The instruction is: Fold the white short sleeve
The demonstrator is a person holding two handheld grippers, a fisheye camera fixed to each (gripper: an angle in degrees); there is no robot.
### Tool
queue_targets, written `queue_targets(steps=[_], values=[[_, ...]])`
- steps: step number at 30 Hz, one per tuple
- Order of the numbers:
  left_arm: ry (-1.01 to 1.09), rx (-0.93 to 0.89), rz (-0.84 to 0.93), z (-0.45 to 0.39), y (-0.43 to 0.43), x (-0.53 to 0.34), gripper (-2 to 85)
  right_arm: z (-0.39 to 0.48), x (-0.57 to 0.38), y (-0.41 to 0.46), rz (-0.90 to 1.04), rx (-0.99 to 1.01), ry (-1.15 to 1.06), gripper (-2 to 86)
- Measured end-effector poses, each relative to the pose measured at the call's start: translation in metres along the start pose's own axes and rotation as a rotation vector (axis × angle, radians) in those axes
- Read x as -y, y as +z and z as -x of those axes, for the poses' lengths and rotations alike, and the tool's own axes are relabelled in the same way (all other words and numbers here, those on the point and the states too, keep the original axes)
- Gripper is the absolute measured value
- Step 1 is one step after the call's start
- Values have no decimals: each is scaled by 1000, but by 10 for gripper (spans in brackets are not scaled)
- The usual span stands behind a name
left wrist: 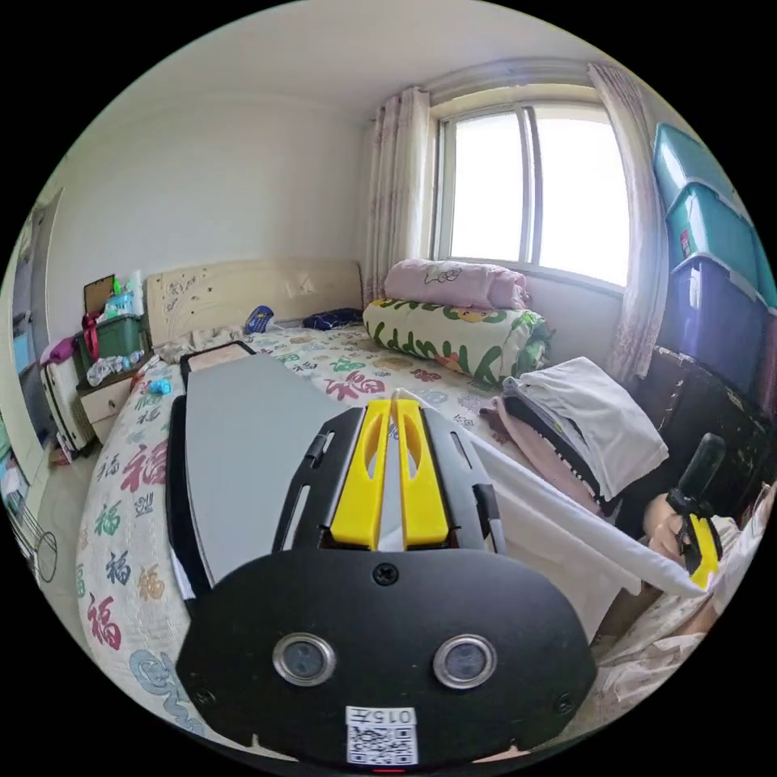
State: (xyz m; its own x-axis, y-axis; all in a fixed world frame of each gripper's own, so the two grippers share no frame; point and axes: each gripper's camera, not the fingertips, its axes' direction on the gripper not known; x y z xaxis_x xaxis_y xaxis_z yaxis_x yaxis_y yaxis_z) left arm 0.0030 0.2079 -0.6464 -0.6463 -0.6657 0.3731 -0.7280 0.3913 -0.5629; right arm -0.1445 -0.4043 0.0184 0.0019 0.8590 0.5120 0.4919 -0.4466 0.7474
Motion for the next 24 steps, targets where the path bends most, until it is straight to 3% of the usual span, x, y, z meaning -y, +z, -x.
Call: queue_targets(steps=[5,8,16,22,24], values=[[-209,-45,199,162,-18,-179,5,-74,-9,125,154,191,319,-3],[-263,-50,265,203,-13,-252,5,-86,-17,158,181,214,411,-2],[-226,-235,289,237,-8,-316,3,-44,-38,190,237,12,279,1],[-304,-3,316,235,-39,-385,2,-15,-88,213,145,-90,240,4],[-360,-23,225,240,-59,-398,14,-9,-101,220,118,-118,229,4]])
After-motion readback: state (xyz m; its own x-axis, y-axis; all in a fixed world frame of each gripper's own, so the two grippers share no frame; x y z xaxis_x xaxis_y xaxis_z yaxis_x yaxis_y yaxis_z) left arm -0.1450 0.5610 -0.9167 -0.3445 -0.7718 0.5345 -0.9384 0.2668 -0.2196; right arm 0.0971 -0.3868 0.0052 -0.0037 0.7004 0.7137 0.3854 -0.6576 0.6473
